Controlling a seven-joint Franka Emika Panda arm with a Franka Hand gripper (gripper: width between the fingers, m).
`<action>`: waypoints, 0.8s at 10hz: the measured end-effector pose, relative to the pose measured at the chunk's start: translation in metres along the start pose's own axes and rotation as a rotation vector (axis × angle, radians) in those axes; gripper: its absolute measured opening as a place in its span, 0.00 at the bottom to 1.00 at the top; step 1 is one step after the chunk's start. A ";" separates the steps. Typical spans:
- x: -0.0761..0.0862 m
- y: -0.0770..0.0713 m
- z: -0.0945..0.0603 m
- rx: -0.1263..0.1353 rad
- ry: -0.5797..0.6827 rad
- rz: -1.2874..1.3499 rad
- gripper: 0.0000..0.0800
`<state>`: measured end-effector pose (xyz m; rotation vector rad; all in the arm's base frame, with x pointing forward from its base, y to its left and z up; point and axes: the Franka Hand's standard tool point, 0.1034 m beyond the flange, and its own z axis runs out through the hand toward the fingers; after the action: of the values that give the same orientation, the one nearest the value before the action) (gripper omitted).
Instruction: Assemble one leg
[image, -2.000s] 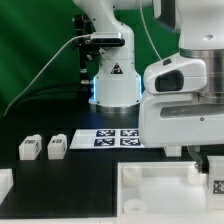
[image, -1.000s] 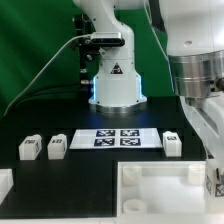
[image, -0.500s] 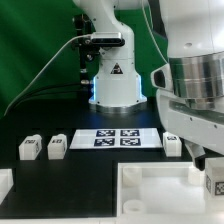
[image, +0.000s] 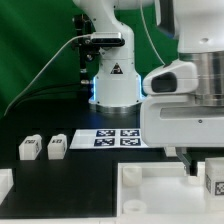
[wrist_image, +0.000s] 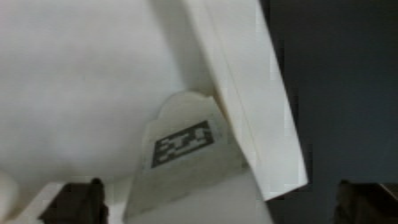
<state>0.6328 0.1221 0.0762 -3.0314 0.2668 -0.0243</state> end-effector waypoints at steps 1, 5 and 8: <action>0.001 0.002 0.000 -0.002 0.001 -0.115 0.81; 0.001 0.001 0.000 0.005 0.000 0.114 0.38; 0.001 0.004 0.000 -0.003 0.002 0.610 0.37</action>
Offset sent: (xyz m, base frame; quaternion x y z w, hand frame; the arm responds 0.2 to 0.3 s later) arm 0.0000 0.0000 0.0000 0.0000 0.0000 0.0000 1.0000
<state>0.6329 0.1183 0.0755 -2.8142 1.1664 0.0200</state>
